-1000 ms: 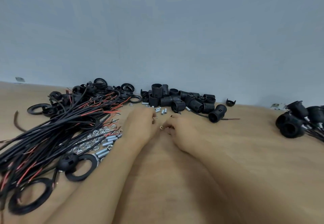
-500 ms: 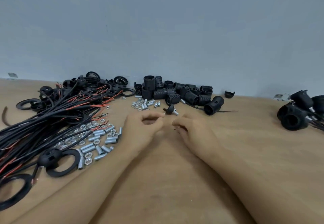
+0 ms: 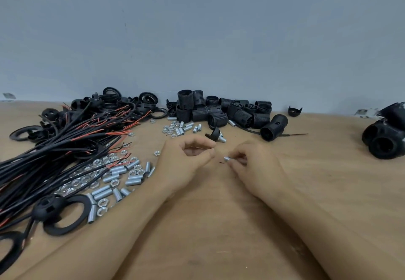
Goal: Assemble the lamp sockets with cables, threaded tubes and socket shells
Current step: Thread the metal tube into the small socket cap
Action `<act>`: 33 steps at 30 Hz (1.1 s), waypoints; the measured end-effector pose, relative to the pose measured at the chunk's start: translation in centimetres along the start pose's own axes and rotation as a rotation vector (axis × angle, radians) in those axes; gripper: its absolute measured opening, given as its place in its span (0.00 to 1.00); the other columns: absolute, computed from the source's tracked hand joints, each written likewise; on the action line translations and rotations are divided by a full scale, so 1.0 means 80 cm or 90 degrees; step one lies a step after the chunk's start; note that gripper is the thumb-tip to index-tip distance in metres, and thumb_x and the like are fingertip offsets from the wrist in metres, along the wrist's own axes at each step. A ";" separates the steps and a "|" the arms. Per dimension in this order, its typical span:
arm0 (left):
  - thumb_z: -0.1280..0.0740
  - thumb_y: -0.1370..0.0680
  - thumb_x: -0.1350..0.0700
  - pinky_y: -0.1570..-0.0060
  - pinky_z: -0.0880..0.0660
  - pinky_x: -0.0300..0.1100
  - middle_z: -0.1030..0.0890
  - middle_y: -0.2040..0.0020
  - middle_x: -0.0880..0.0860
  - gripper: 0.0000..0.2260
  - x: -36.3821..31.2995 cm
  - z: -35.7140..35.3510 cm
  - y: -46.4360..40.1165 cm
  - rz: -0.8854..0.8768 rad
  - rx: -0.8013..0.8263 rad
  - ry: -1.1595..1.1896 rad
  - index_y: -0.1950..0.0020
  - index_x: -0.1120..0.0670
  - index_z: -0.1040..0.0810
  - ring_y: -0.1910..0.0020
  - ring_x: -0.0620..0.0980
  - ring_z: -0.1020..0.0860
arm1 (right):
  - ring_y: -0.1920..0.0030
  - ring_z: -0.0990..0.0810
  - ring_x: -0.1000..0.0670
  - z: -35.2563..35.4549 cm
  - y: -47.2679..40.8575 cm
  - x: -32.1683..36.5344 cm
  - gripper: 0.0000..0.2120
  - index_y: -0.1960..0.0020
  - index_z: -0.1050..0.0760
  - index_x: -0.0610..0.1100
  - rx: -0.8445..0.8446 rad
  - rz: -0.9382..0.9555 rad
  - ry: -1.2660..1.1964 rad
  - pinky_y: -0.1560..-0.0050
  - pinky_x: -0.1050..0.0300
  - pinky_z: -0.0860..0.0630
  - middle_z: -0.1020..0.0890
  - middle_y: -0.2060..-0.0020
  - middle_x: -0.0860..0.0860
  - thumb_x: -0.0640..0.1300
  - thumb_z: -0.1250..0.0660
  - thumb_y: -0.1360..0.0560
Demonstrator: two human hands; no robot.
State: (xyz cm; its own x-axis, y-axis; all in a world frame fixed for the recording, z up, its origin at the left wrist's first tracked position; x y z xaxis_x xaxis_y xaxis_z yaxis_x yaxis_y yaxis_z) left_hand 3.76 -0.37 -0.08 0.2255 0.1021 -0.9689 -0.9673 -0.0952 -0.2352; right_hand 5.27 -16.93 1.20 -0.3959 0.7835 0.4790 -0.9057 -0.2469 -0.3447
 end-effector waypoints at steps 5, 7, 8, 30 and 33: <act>0.26 0.28 0.66 0.48 0.19 0.44 0.14 0.56 0.56 0.07 0.002 -0.001 -0.003 0.017 0.038 0.080 0.51 0.57 0.15 0.55 0.51 0.15 | 0.60 0.19 0.61 0.010 0.011 0.018 0.13 0.56 0.20 0.55 -0.041 0.050 -0.316 0.58 0.71 0.25 0.17 0.63 0.64 0.37 0.30 0.24; 0.27 0.27 0.66 0.50 0.19 0.41 0.14 0.56 0.57 0.07 0.002 -0.001 -0.003 0.013 0.045 0.093 0.51 0.57 0.15 0.56 0.51 0.15 | 0.59 0.17 0.59 0.010 0.012 0.022 0.13 0.55 0.19 0.56 -0.049 0.050 -0.370 0.56 0.67 0.22 0.15 0.61 0.62 0.36 0.29 0.24; 0.27 0.26 0.67 0.50 0.19 0.41 0.14 0.56 0.58 0.07 0.002 -0.001 -0.003 0.013 0.047 0.098 0.51 0.57 0.15 0.56 0.51 0.15 | 0.59 0.16 0.59 0.011 0.013 0.023 0.13 0.55 0.18 0.54 -0.052 0.050 -0.392 0.55 0.66 0.22 0.15 0.60 0.60 0.35 0.29 0.25; 0.27 0.30 0.61 0.51 0.19 0.42 0.14 0.54 0.59 0.08 0.000 -0.002 -0.003 0.031 0.073 0.185 0.51 0.59 0.15 0.54 0.53 0.15 | 0.60 0.15 0.50 0.005 0.014 0.018 0.07 0.53 0.18 0.44 -0.055 0.009 -0.517 0.58 0.61 0.19 0.15 0.60 0.48 0.33 0.29 0.26; 0.27 0.32 0.57 0.54 0.19 0.40 0.14 0.55 0.58 0.08 0.000 -0.003 -0.002 0.044 0.067 0.195 0.54 0.56 0.14 0.57 0.52 0.15 | 0.59 0.15 0.53 0.005 0.015 0.021 0.10 0.51 0.17 0.46 -0.044 0.028 -0.496 0.56 0.64 0.19 0.14 0.58 0.53 0.32 0.28 0.26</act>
State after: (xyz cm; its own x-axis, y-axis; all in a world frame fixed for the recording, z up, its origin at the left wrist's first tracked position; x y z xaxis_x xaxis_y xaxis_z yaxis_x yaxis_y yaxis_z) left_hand 3.93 -0.59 -0.04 0.1680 -0.2043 -0.9644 -0.9846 0.0134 -0.1744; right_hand 3.45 -16.16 1.85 -0.4464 0.1415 0.8836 -0.8856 -0.2117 -0.4135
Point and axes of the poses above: each hand's wrist, its own y-axis away from the middle knuckle, its own z-axis out of the back of the hand, x = y × z, the point moved 6 cm from there along -y, towards the middle knuckle
